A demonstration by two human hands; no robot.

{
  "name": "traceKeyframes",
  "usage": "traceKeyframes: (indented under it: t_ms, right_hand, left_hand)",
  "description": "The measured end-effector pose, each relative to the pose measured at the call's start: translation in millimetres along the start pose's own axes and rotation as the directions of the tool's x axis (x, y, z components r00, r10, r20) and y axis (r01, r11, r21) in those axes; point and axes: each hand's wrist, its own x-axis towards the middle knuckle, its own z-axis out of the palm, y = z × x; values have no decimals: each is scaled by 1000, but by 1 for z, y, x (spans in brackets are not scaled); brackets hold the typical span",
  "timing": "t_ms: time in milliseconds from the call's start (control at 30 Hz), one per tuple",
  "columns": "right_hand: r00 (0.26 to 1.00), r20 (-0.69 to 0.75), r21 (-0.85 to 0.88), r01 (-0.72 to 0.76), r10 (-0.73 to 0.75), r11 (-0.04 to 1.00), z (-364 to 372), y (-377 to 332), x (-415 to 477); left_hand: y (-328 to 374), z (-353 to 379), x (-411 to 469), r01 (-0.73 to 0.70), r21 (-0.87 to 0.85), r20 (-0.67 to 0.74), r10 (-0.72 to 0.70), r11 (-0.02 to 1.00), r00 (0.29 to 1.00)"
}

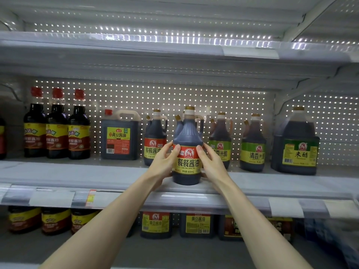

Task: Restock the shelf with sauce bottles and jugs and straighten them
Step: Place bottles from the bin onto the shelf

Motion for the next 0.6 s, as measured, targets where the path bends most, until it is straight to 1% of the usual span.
traceKeyframes:
  t_ms: [267, 367, 500, 600]
  right_hand:
    - [1000, 12, 26, -5, 4, 1000, 0, -3, -3]
    - [1000, -1, 24, 0, 0, 1000, 0, -5, -7]
    - [998, -42, -33, 52, -53, 998, -5, -18, -9]
    - [995, -47, -75, 80, -84, 994, -9, -31, -15]
  left_hand:
    - [2, 0, -1, 28, 13, 10, -28, 1000, 1000]
    - [3, 0, -2, 31, 51, 6, -31, 998, 999]
    - [16, -7, -4, -20, 144, -60, 29, 989, 998]
    - [27, -15, -14, -74, 182, -83, 90, 980, 992]
